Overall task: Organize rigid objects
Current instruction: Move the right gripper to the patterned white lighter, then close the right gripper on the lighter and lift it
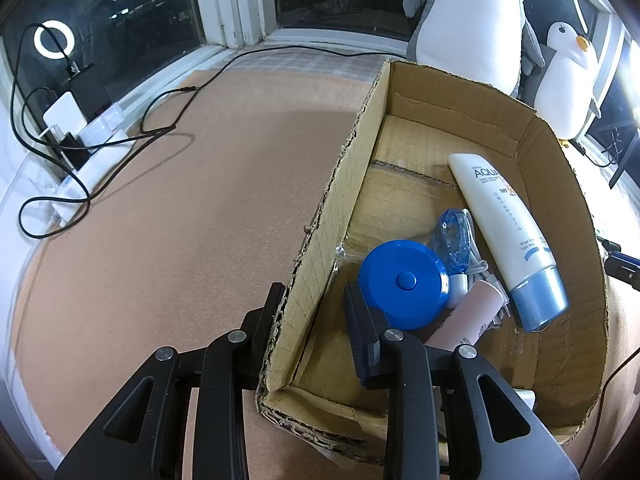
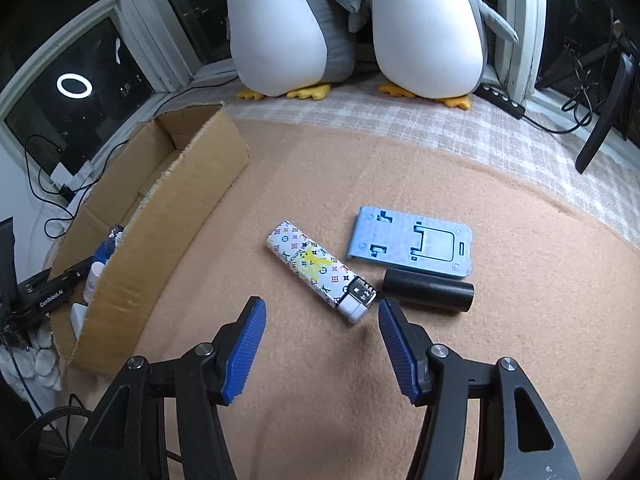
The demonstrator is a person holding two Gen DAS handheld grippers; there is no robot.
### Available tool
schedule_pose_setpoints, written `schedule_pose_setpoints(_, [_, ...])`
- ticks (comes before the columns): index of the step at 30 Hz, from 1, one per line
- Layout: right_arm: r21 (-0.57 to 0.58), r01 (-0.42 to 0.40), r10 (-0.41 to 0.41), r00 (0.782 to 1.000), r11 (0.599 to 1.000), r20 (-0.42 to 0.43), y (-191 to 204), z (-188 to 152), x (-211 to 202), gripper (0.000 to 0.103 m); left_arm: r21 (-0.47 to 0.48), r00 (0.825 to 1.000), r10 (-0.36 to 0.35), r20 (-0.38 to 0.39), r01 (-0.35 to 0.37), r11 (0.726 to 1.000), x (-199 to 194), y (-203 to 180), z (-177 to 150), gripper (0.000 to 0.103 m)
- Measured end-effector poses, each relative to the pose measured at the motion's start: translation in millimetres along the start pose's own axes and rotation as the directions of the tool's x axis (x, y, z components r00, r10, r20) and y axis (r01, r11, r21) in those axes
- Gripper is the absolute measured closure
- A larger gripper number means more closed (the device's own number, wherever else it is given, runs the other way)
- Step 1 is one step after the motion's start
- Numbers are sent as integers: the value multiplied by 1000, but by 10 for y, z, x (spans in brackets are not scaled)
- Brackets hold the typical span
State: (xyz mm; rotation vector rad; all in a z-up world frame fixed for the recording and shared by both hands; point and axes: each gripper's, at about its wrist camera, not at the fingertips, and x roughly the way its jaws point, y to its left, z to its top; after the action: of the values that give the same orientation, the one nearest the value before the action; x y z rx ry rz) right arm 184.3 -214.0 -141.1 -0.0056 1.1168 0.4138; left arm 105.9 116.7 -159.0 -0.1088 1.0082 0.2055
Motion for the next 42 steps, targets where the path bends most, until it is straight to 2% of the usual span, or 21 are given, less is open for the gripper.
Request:
schedule_pose_setpoints(13, [-12, -4, 4, 1000, 1000, -9, -48, 95, 130, 48, 4, 1000, 9, -3, -9, 1000, -6, 1, -15, 74])
schedule_pose_setpoints(25, [-107, 30, -31, 999, 994, -15, 125, 211, 246, 60, 4, 1000, 9, -3, -9, 1000, -5, -4, -12, 74])
schedule_pose_setpoints(28, [-132, 12, -17, 999, 991, -37, 198, 208, 252, 70, 3, 1000, 9, -3, -9, 1000, -5, -4, -12, 74])
schedule_pose_setpoints(32, [-196, -6, -7, 998, 981, -66, 355, 132, 248, 70, 3, 1000, 10, -3, -10, 1000, -7, -17, -7, 74])
schedule_pose_setpoints(36, [-240, 37, -48, 998, 970, -41, 437, 105, 265, 70, 3, 1000, 10, -4, -10, 1000, -6, -18, -7, 74])
schedule_pose_setpoints(42, [-232, 52, -54, 999, 971, -1, 479, 179, 366, 70, 2, 1000, 10, -4, -10, 1000, -9, -19, -7, 74])
